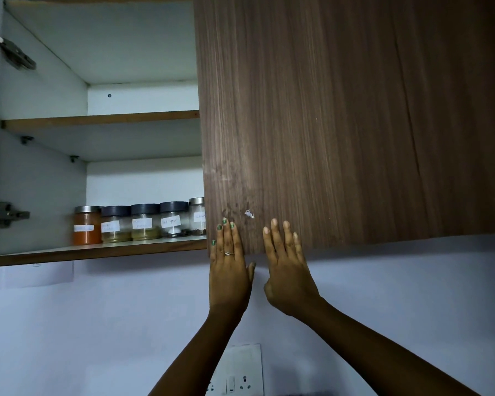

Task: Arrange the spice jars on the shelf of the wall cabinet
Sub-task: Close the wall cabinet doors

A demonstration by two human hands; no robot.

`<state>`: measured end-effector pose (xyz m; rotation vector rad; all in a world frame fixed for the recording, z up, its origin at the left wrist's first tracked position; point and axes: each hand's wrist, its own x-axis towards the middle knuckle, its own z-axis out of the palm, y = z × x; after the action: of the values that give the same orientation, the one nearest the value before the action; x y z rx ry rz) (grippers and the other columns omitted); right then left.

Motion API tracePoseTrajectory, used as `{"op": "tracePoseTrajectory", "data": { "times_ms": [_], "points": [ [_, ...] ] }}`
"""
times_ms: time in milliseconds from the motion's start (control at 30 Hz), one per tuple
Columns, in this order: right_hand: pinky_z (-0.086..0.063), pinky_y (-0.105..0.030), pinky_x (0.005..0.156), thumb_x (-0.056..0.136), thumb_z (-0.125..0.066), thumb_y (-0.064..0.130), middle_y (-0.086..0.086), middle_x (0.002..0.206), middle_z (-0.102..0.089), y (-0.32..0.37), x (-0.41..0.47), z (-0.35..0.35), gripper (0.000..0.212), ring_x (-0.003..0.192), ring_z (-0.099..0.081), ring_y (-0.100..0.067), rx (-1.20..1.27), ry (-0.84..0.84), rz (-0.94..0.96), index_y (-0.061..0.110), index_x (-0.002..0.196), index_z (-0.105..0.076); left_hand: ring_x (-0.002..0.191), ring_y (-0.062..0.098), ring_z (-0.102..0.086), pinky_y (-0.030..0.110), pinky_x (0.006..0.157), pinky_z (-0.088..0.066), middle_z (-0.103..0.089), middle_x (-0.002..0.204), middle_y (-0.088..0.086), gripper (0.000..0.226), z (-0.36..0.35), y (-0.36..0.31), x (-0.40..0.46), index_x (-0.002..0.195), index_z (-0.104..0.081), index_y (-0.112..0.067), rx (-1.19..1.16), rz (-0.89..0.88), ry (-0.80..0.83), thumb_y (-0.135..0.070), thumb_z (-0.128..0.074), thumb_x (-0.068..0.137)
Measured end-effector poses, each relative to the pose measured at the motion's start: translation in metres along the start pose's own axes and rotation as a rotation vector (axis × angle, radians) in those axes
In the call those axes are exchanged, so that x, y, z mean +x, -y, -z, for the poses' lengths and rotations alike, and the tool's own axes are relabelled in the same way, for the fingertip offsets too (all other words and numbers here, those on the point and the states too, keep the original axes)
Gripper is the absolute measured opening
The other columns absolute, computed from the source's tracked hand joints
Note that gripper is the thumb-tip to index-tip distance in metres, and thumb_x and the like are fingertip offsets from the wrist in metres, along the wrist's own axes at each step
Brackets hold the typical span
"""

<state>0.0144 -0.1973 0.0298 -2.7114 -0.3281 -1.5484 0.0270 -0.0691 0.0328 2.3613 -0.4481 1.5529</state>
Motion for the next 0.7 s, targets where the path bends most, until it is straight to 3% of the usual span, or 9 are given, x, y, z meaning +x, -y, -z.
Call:
{"op": "tracePoseTrajectory", "data": {
  "times_ms": [167, 300, 367, 533, 700],
  "points": [
    [-0.016, -0.047, 0.114, 0.054, -0.07, 0.028, -0.018, 0.155, -0.014, 0.0, -0.001, -0.004, 0.109, 0.143, -0.009, -0.037, -0.048, -0.044, -0.011, 0.003, 0.147, -0.02, 0.143, 0.027, 0.009, 0.037, 0.117, 0.001, 0.009, 0.154, 0.012, 0.083, -0.01, -0.001, 0.001, 0.145, 0.006, -0.003, 0.037, 0.019, -0.042, -0.024, -0.054, 0.092],
    [-0.022, -0.047, 0.112, 0.049, -0.076, 0.027, -0.019, 0.153, -0.022, 0.0, 0.0, -0.005, 0.11, 0.141, -0.017, -0.037, -0.08, -0.04, -0.022, 0.004, 0.145, -0.028, 0.145, 0.029, 0.003, 0.039, 0.117, -0.002, 0.003, 0.155, 0.015, 0.078, -0.013, -0.003, -0.001, 0.146, 0.001, -0.001, 0.034, 0.04, -0.058, -0.003, -0.05, 0.086],
    [-0.015, -0.046, 0.113, 0.053, -0.075, 0.025, -0.018, 0.155, -0.016, -0.001, 0.0, -0.003, 0.11, 0.142, -0.01, -0.037, -0.071, -0.013, -0.031, 0.004, 0.147, -0.022, 0.144, 0.027, 0.013, 0.037, 0.117, 0.005, 0.014, 0.155, 0.013, 0.078, -0.012, -0.003, -0.001, 0.145, 0.012, -0.004, 0.027, 0.034, -0.035, -0.002, -0.041, 0.088],
    [0.019, -0.037, 0.11, 0.074, -0.059, 0.02, -0.007, 0.15, 0.032, -0.004, 0.002, 0.005, 0.107, 0.135, 0.034, -0.028, -0.045, 0.071, 0.005, 0.014, 0.143, 0.022, 0.142, 0.023, 0.025, 0.033, 0.118, 0.01, 0.025, 0.154, 0.012, 0.081, 0.004, -0.007, -0.001, 0.142, 0.024, -0.006, 0.052, 0.044, 0.064, -0.008, -0.036, 0.088],
    [0.008, -0.047, 0.114, 0.08, -0.058, 0.024, -0.003, 0.146, 0.037, -0.003, 0.0, 0.021, 0.103, 0.138, 0.031, -0.025, -0.069, 0.179, -0.021, 0.016, 0.146, 0.02, 0.146, 0.024, 0.014, 0.037, 0.119, 0.004, 0.018, 0.156, 0.012, 0.081, 0.025, -0.013, -0.001, 0.145, 0.018, -0.005, 0.112, 0.093, 0.188, -0.023, -0.04, 0.09]
  ]
}}
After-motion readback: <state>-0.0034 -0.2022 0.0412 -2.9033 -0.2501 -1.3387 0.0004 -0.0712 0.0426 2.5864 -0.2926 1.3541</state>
